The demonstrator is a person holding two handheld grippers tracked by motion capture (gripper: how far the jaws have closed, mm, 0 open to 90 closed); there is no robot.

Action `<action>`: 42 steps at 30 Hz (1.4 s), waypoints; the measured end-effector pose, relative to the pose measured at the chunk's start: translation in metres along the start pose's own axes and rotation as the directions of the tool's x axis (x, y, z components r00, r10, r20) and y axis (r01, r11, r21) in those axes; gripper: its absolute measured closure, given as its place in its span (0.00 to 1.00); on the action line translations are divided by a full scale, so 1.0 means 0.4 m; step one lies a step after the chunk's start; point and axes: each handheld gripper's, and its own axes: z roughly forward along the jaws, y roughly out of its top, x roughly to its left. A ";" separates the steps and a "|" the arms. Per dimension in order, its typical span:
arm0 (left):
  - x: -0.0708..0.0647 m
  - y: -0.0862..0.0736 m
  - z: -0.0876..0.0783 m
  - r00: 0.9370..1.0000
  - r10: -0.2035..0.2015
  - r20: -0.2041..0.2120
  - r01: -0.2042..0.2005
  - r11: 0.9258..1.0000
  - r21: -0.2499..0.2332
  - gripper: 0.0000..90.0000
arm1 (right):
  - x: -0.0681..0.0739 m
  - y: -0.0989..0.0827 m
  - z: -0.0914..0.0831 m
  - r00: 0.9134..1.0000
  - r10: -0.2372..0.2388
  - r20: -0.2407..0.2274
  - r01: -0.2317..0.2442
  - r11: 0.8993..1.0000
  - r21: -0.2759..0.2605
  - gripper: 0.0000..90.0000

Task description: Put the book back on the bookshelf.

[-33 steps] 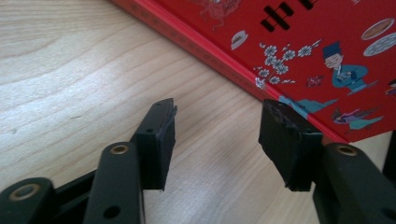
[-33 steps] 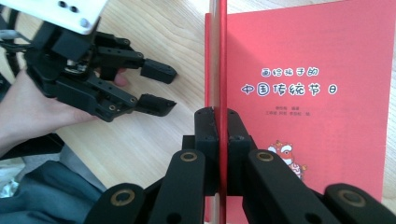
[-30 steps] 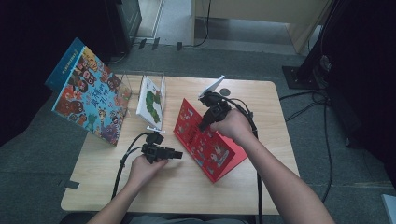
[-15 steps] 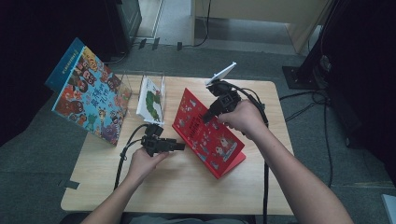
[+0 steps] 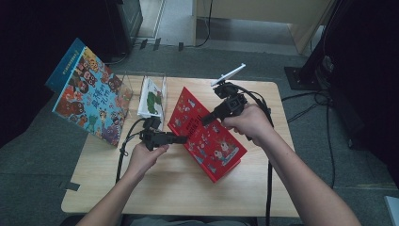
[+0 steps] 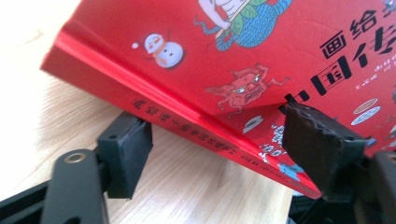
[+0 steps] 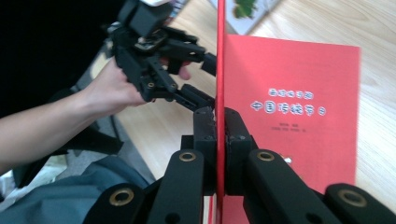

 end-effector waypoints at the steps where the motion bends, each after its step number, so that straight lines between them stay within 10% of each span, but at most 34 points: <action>1: -0.004 0.009 -0.005 1.000 -0.005 0.016 0.005 1.000 -0.003 0.22 | 0.001 -0.004 -0.003 1.000 -0.007 -0.010 0.007 1.000 -0.007 0.95; 9: -0.042 0.052 -0.058 0.996 0.091 -0.002 -0.091 0.994 -0.060 0.22 | -0.018 -0.065 -0.044 0.987 -0.116 -0.114 0.094 0.979 -0.182 0.95; 11: -0.050 0.056 -0.064 0.987 0.160 -0.033 -0.161 0.986 -0.034 0.24 | -0.027 -0.080 -0.038 0.981 -0.149 -0.127 0.122 0.972 -0.201 0.95; 14: -0.043 0.055 -0.067 0.983 0.184 0.022 -0.183 0.982 -0.036 0.27 | -0.040 -0.106 -0.027 0.963 -0.233 -0.137 0.196 0.950 -0.243 0.96; 20: -0.073 0.064 -0.123 0.948 0.296 0.121 -0.274 0.947 -0.167 0.50 | -0.091 -0.146 -0.018 0.937 -0.286 -0.199 0.202 0.911 -0.359 0.99; 24: -0.079 0.079 -0.153 0.918 0.344 0.195 -0.313 0.934 -0.173 0.72 | -0.117 -0.163 0.021 0.917 -0.320 -0.239 0.232 0.914 -0.334 0.95; 29: -0.105 0.081 -0.167 0.888 0.423 0.183 -0.409 0.906 -0.109 0.86 | -0.134 -0.162 0.071 0.926 -0.306 -0.221 0.254 0.938 -0.235 0.84; 34: -0.123 0.072 -0.161 0.875 0.474 0.097 -0.469 0.880 -0.076 0.87 | -0.157 -0.159 0.099 0.934 -0.306 -0.184 0.263 0.938 -0.226 0.76; 39: -0.129 0.066 -0.162 0.851 0.522 0.065 -0.519 0.853 -0.056 0.88 | -0.163 -0.171 0.112 0.922 -0.350 -0.166 0.310 0.924 -0.224 0.69; 42: -0.124 0.063 -0.164 0.857 0.511 0.065 -0.508 0.860 -0.053 0.89 | -0.173 -0.185 0.113 0.920 -0.366 -0.136 0.331 0.916 -0.228 0.68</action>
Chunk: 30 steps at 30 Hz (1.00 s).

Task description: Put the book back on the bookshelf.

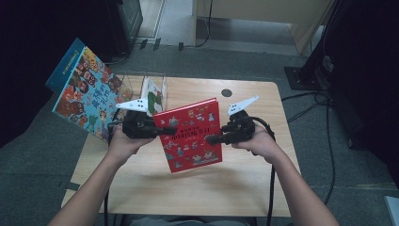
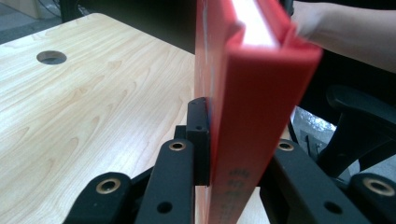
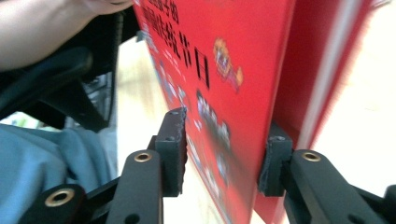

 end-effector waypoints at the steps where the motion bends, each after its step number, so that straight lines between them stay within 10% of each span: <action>1: 0.001 0.001 0.002 1.000 0.000 0.004 0.000 1.000 0.009 0.90 | -0.004 -0.009 -0.002 1.000 -0.002 0.014 0.002 1.000 -0.006 0.70; 14: 0.003 -0.004 0.002 0.999 0.007 -0.040 -0.006 1.000 0.015 0.90 | -0.023 -0.085 -0.002 0.993 0.007 0.116 -0.005 1.000 -0.019 0.66; 24: 0.001 -0.006 0.015 0.998 0.019 -0.059 -0.018 1.000 0.026 0.90 | -0.036 -0.172 0.005 0.911 0.137 0.388 -0.061 0.977 -0.204 0.89; 30: 0.000 -0.007 0.005 0.998 0.028 -0.063 -0.024 0.998 0.065 0.90 | -0.038 -0.194 0.040 0.888 0.165 0.430 -0.076 0.973 -0.217 0.98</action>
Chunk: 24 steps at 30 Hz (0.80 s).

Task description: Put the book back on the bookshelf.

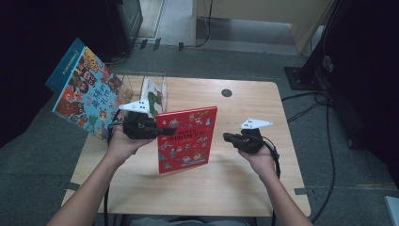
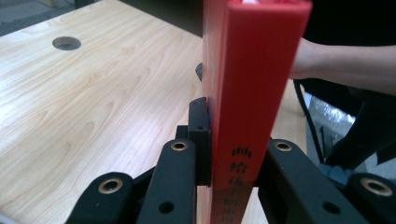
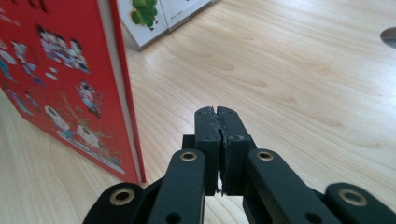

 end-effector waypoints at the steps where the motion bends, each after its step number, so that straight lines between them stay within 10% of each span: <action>1: 0.000 0.000 -0.002 1.000 0.001 0.000 -0.001 1.000 0.009 0.90 | 0.007 -0.003 0.005 1.000 -0.005 0.004 0.005 1.000 -0.011 0.98; 9: 0.007 0.008 -0.016 0.999 -0.033 -0.017 0.035 0.993 0.114 0.89 | 0.066 0.014 0.049 0.997 -0.023 -0.075 0.015 0.994 -0.104 0.93; 24: 0.009 0.047 -0.038 0.994 -0.097 -0.051 0.108 0.951 0.290 0.87 | 0.084 0.045 0.073 0.993 -0.027 -0.118 0.012 0.992 -0.125 0.95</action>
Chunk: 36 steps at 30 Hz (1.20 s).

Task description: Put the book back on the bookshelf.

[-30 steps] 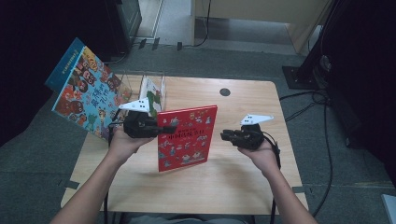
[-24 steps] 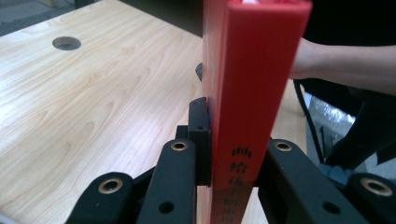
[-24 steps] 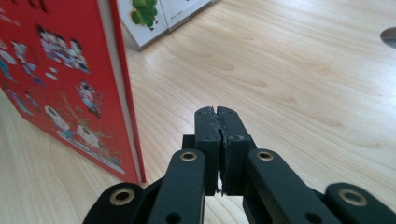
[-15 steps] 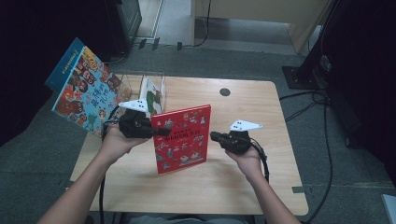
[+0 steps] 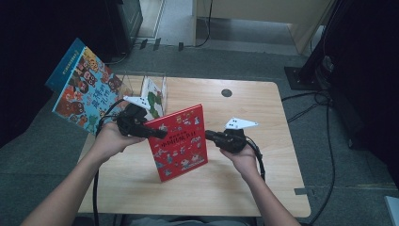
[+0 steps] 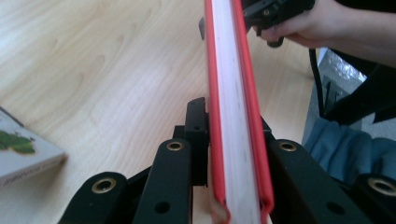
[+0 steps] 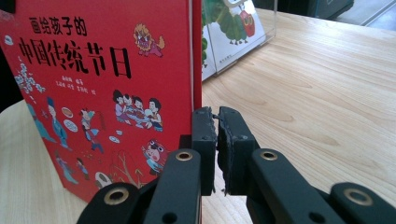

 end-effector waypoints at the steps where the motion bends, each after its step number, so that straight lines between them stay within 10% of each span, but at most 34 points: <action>1: 0.000 0.003 -0.001 1.000 -0.003 0.001 0.003 1.000 0.014 0.87 | 0.002 0.001 0.001 1.000 -0.007 0.001 0.007 1.000 0.000 0.95; 11: -0.004 0.064 -0.012 0.999 -0.046 0.002 0.046 0.992 0.119 0.86 | 0.008 0.010 0.010 1.000 -0.010 -0.010 0.010 1.000 -0.002 0.96; 25: -0.002 0.138 0.006 0.992 -0.126 -0.024 0.128 0.957 0.260 0.86 | 0.018 0.019 0.012 0.999 -0.040 -0.006 0.040 0.999 0.000 0.96; 36: 0.024 0.139 -0.022 0.977 -0.210 -0.027 0.209 0.942 0.262 0.88 | 0.001 -0.002 0.010 0.996 -0.078 0.030 0.076 0.995 0.057 0.77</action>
